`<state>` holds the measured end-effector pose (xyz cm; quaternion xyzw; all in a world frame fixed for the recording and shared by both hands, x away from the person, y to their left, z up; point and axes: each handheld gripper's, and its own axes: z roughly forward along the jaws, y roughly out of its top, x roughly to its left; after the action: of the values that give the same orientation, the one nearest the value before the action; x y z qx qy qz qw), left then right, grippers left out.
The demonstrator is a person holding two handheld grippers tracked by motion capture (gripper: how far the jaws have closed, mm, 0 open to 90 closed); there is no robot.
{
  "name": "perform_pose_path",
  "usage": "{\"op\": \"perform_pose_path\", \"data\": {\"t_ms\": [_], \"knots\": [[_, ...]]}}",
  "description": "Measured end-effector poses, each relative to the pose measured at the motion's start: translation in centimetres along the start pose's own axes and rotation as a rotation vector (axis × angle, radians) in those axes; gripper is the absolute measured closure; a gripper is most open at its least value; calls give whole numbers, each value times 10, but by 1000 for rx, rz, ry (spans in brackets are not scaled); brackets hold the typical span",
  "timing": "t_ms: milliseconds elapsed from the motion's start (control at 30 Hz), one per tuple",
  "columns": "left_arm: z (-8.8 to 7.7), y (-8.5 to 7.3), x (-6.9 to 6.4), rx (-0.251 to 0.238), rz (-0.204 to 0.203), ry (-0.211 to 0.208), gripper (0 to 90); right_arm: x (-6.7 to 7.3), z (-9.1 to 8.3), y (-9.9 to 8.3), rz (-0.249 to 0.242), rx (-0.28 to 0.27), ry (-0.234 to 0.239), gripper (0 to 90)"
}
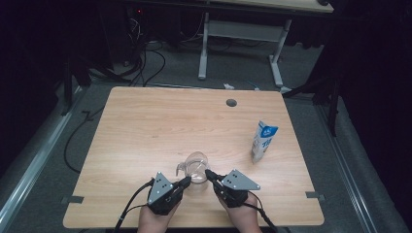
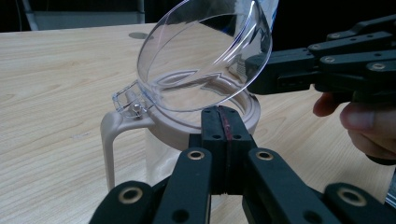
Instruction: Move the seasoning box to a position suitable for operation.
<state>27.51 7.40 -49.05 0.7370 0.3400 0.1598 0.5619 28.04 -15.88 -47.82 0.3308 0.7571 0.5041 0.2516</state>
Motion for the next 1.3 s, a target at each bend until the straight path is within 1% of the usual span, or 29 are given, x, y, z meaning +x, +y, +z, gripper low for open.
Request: {"op": "perform_pose_path", "data": {"t_ms": [100,333,867,967,1000,1100,1200,1267,1300], "knots": [[-1,1,1,-4,-3,10,898,1,3,-1,1,5,5,898],[-1,2,2,-9,-7,16,899,0,3,-2,2,-5,14,899],[-7,6,7,-56,-26,47,899,0,4,-4,3,-15,17,899],[-9,6,9,-64,-29,59,898,0,4,-4,2,-16,18,899],[-11,6,11,-75,-37,75,898,0,4,-4,2,-16,18,899],[-12,6,13,-77,-44,75,899,0,4,-4,2,-15,19,899],[-12,6,12,-75,-42,71,898,0,4,-4,1,-15,19,899],[-12,5,12,-69,-35,76,897,0,4,-4,1,-16,20,899],[-12,4,13,-64,-34,70,895,0,4,-4,-2,-15,20,898]]}}
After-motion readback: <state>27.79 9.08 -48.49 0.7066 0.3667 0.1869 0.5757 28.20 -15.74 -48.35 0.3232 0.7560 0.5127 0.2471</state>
